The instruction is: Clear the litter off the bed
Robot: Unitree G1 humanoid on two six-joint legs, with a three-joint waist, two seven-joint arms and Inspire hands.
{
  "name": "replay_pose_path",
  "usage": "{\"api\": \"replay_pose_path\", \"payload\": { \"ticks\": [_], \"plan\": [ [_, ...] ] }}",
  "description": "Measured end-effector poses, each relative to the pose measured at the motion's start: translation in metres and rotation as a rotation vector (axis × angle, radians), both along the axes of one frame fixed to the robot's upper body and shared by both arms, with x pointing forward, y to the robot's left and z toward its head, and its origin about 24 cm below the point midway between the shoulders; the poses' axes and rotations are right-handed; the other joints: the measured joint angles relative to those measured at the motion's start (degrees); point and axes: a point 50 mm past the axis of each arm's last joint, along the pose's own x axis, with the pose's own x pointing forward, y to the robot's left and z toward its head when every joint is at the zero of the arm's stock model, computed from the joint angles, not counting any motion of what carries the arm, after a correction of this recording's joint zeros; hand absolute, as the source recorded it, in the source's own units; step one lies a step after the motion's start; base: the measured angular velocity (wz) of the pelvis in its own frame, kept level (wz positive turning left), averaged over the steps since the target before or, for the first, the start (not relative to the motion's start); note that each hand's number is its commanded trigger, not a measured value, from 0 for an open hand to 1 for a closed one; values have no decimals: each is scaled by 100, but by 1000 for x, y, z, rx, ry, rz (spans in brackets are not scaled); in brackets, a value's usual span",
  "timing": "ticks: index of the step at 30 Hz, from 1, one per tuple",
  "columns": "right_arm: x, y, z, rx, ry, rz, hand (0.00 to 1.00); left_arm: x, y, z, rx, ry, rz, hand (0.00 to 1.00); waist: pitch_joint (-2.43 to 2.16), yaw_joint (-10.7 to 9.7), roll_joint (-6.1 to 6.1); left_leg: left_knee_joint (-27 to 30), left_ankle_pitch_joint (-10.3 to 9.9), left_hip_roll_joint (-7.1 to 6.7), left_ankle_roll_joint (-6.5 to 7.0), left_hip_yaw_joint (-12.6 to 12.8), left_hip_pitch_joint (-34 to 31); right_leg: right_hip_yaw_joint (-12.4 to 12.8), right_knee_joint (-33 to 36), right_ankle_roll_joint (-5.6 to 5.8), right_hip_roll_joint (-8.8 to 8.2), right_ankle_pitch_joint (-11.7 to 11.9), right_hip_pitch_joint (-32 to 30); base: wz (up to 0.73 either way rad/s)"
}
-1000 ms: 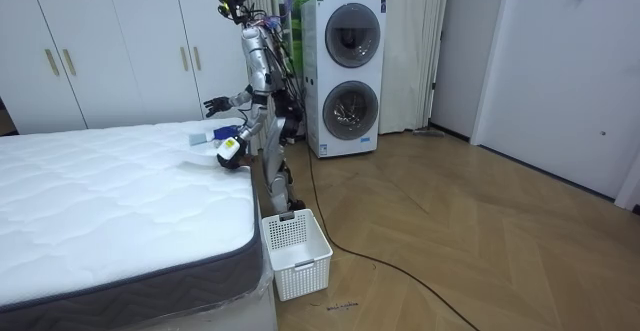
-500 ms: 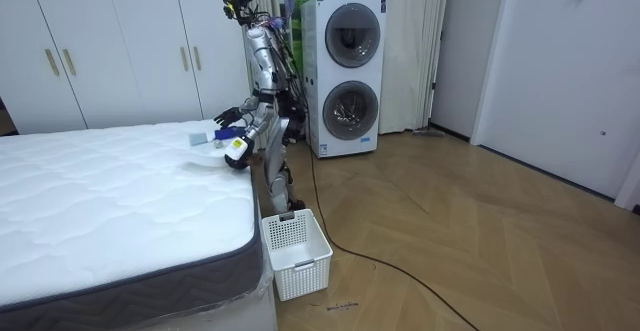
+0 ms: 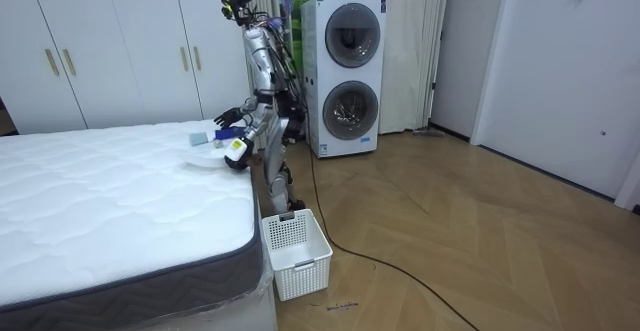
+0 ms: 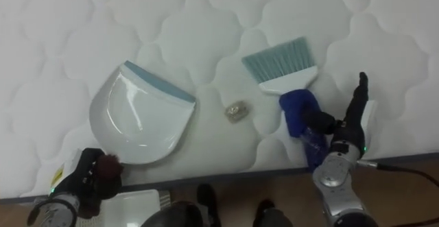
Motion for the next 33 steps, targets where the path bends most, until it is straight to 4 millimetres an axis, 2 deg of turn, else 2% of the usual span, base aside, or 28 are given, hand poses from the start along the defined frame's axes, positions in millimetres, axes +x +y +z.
{"api": "replay_pose_path", "payload": {
  "ticks": [4, 17, 25, 33],
  "plan": [
    [-5, 4, -4, 0, 10, 22, 0, 0, -1, 0, 2, -2, -4, 100, -18, -22, -30, -19, 0, 1, -1, 9, 6, -5, -29, 0, 1, 0, 5, 0],
    [-9, 9, -6, -21, 13, 67, 0, -1, -2, -1, 2, 0, -11, 100, -18, -10, -32, -78, 0, 8, -1, 13, 79, -10, -90, 0, 13, 0, 97, 0],
    [1, 24, 12, -16, -89, 149, 0, -5, 0, -4, -6, 16, -1, 100, -17, -44, -32, -117, 0, 7, -1, 28, 89, -21, -156, 5, 19, 3, 115, 0],
    [2, 29, 18, 2, -130, 169, 0, -7, 1, -4, -7, 20, 3, 100, -14, -52, -36, -142, -4, -1, -9, 41, 90, -15, -181, 13, 20, 9, 99, 0]
  ]
}}
